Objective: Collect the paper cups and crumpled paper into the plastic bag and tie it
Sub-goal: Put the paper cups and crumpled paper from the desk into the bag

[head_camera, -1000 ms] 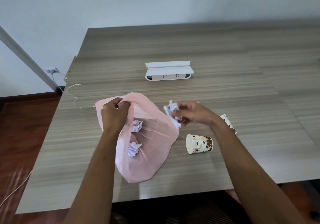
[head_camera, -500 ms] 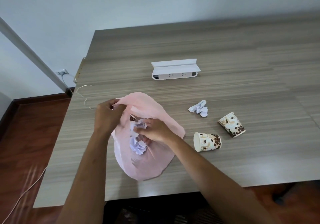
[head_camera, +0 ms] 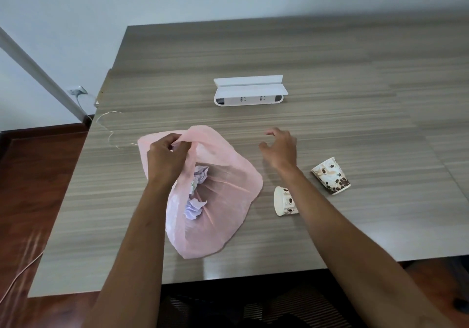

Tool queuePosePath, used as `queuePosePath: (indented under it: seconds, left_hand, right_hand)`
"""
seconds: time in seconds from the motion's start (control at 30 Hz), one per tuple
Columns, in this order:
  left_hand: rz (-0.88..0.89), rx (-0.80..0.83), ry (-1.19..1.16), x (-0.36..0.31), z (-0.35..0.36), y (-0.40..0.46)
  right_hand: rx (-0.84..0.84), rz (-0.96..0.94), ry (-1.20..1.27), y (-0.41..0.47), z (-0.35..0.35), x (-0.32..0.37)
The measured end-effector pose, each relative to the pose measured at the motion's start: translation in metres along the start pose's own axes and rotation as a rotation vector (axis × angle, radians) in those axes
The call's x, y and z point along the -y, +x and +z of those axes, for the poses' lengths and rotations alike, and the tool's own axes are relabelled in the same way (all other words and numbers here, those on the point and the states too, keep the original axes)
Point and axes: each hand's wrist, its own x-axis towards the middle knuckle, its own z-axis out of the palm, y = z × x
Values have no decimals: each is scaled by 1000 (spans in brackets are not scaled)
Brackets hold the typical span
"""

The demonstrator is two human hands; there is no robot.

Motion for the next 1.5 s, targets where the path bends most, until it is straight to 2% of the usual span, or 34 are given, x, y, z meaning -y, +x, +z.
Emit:
queuePosePath:
  seconds: [0.1, 0.3, 0.5, 0.63, 0.7, 0.83, 0.9, 1.0, 1.07, 1.1, 1.17, 1.2, 1.23, 1.27, 1.37, 1.43, 1.5]
  left_hand:
    - [2, 20, 3, 0, 6, -2]
    - [-3, 16, 15, 2, 6, -4]
    - [-7, -11, 23, 0, 5, -6]
    - [11, -35, 26, -6, -4, -5]
    - [12, -51, 8, -7, -12, -2]
    - [17, -104, 53, -9, -27, 5]
    - [16, -114, 77, -12, -31, 5]
    - [27, -114, 101, -15, -30, 3]
    - [36, -107, 80, -15, -30, 2]
    - [31, -100, 66, -14, -31, 3]
    - [1, -92, 68, -12, -33, 7]
    - [-8, -90, 75, -13, -35, 7]
    - [-13, -90, 74, -13, -36, 7]
    - [-22, -92, 67, -14, -37, 6]
    - [-64, -100, 31, -22, -47, 7]
    - [-83, -144, -25, -28, -63, 11]
    - [-85, -229, -59, -34, -83, 17]
  right_hand:
    - [178, 22, -327, 18, 9, -35]
    - [399, -28, -487, 36, 22, -62]
    - [303, -68, -264, 30, 32, -70]
    - [281, -40, -33, 11, 3, -30]
    - [427, 9, 21, -3, -21, -1]
    - [843, 49, -38, -43, -53, 47]
    - [930, 23, -70, -60, -41, 60]
    - [890, -127, -45, -79, -1, 67]
    - [887, -184, 124, -87, 17, 66]
    - [820, -185, 200, -88, 20, 63]
    - [474, -164, 201, -84, 22, 50]
    - [283, -126, 115, -81, 23, 41]
    - [186, -65, 13, -79, 25, 31]
    - [184, -11, -87, -78, 29, 21]
    - [320, 66, -340, -72, 36, 3]
    - [203, 89, -170, -59, 22, 6]
    - [-39, 95, 141, -43, -7, 22]
